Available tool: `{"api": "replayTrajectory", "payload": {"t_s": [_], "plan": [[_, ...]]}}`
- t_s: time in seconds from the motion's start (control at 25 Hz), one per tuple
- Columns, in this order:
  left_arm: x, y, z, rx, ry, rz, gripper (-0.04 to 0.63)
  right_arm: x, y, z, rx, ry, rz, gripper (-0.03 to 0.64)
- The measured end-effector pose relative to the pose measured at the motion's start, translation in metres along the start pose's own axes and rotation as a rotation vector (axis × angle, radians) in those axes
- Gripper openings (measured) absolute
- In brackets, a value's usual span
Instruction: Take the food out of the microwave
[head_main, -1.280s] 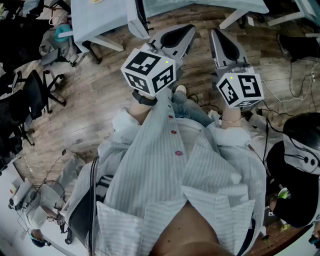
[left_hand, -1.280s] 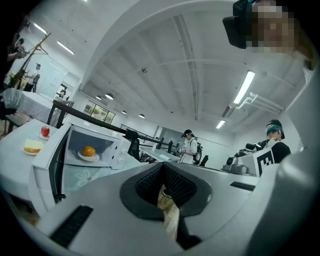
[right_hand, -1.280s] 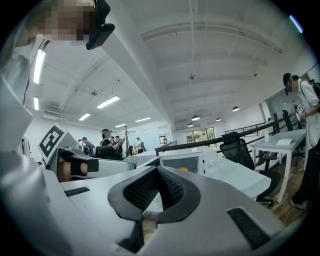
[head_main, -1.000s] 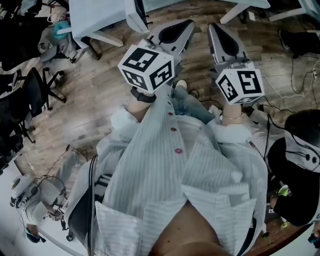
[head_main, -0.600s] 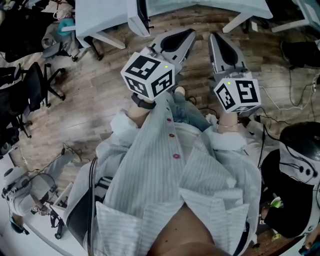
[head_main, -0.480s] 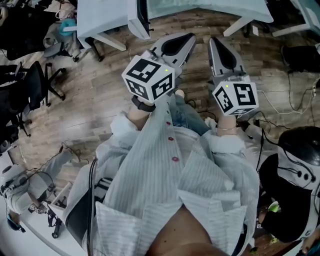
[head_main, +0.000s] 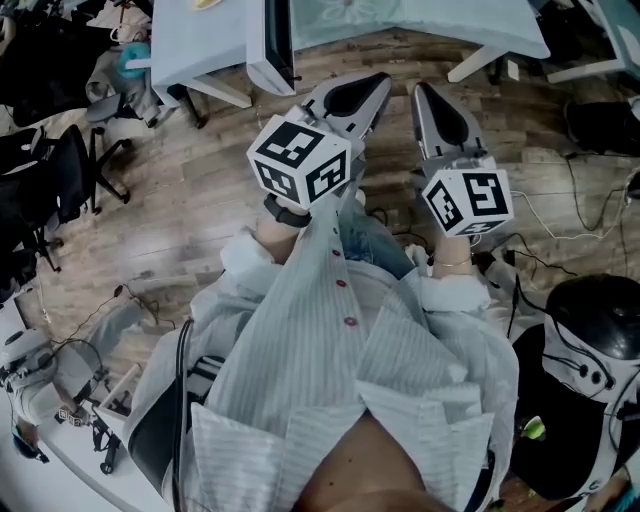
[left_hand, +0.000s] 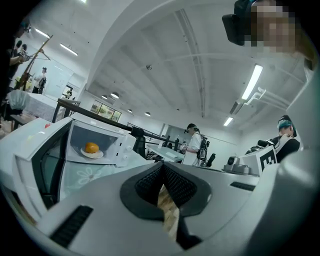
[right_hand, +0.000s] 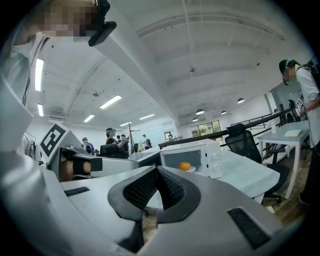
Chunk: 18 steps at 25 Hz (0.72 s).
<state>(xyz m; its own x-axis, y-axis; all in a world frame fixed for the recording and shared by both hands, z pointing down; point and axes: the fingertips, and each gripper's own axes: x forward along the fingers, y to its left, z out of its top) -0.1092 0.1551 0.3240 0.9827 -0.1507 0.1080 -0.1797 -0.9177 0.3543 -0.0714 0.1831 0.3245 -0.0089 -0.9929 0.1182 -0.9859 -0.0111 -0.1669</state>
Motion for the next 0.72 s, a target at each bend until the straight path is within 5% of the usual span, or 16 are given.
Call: {"api": "replayTrajectory", "payload": {"t_s": [0.72], "plan": [[0.102,0.108,0.069,-0.007,-0.041,0.023,0.008,0.135,-0.072,0.038,-0.054,0.015,0.014,0.032]]}}
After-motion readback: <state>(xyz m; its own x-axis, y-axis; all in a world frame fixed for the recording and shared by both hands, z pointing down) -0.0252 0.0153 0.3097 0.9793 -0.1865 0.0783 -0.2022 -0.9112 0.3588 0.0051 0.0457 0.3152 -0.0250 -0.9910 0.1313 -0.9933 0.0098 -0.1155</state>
